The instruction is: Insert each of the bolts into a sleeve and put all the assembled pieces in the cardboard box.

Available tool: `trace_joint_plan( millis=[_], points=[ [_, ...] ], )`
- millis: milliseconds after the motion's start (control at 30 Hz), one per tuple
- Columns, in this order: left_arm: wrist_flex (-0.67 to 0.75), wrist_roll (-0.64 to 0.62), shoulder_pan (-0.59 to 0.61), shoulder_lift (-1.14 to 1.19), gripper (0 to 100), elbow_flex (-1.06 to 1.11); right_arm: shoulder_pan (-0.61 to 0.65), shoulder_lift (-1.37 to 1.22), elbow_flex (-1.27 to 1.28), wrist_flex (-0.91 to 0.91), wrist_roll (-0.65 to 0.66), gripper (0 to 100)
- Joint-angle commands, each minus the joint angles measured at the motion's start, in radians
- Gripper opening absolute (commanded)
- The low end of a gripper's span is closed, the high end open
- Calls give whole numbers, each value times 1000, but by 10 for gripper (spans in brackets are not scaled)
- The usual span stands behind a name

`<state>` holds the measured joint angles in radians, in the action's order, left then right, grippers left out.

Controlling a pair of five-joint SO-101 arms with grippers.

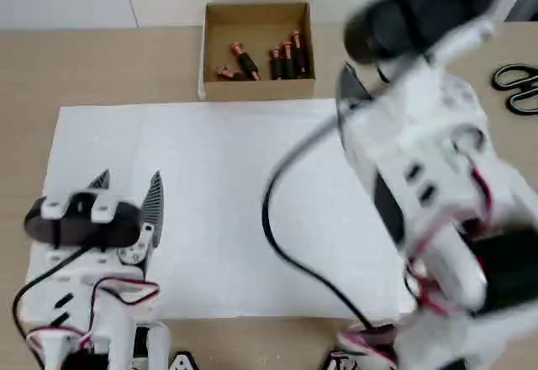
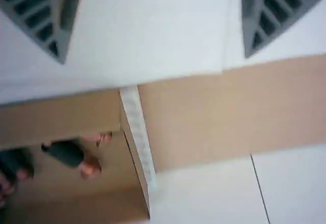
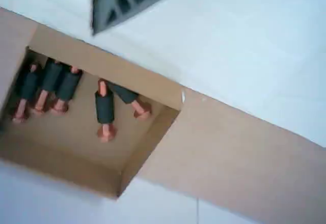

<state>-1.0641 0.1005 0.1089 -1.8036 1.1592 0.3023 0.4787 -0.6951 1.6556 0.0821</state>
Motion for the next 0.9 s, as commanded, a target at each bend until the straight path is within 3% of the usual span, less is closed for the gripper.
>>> trace_joint_plan(
  millis=[0,200,400,867],
  points=[
    [77,8,3,-5,212,73,1,113,49,10,3,126],
    [120,5,5,-5,212,176,-2,355,281,10,5,125],
    [121,5,5,-5,212,271,-2,587,744,-64,6,125],
    [233,2,0,-5,212,487,-185,928,1858,-918,9,125]
  ],
)
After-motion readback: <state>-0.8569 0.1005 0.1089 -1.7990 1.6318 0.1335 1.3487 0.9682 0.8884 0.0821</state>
